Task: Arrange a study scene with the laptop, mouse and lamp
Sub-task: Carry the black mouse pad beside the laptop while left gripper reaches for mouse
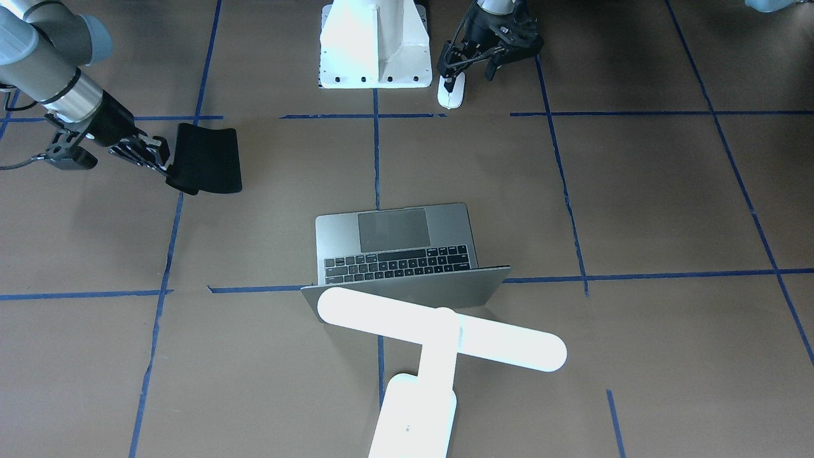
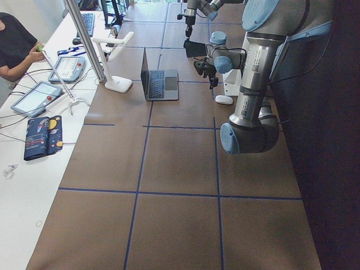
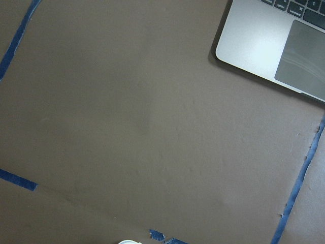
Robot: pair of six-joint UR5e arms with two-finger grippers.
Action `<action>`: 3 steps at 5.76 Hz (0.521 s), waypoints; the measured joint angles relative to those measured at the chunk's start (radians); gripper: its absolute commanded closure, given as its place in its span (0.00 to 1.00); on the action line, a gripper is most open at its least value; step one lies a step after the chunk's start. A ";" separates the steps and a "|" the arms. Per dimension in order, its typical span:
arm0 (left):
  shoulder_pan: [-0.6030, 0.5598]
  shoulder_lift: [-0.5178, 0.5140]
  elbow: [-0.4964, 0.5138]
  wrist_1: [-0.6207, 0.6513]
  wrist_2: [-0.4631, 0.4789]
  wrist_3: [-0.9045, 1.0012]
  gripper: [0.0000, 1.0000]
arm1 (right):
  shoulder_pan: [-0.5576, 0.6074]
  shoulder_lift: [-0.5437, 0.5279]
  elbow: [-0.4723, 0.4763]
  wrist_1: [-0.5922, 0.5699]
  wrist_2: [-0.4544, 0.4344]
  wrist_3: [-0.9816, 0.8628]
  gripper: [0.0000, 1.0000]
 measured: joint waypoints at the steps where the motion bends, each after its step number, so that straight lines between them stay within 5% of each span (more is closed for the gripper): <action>1: 0.000 0.002 -0.001 0.000 0.006 0.001 0.00 | 0.037 0.111 -0.080 -0.039 0.003 -0.001 1.00; 3: 0.001 0.003 -0.001 0.002 0.038 -0.003 0.00 | 0.109 0.313 -0.279 -0.055 0.028 -0.003 1.00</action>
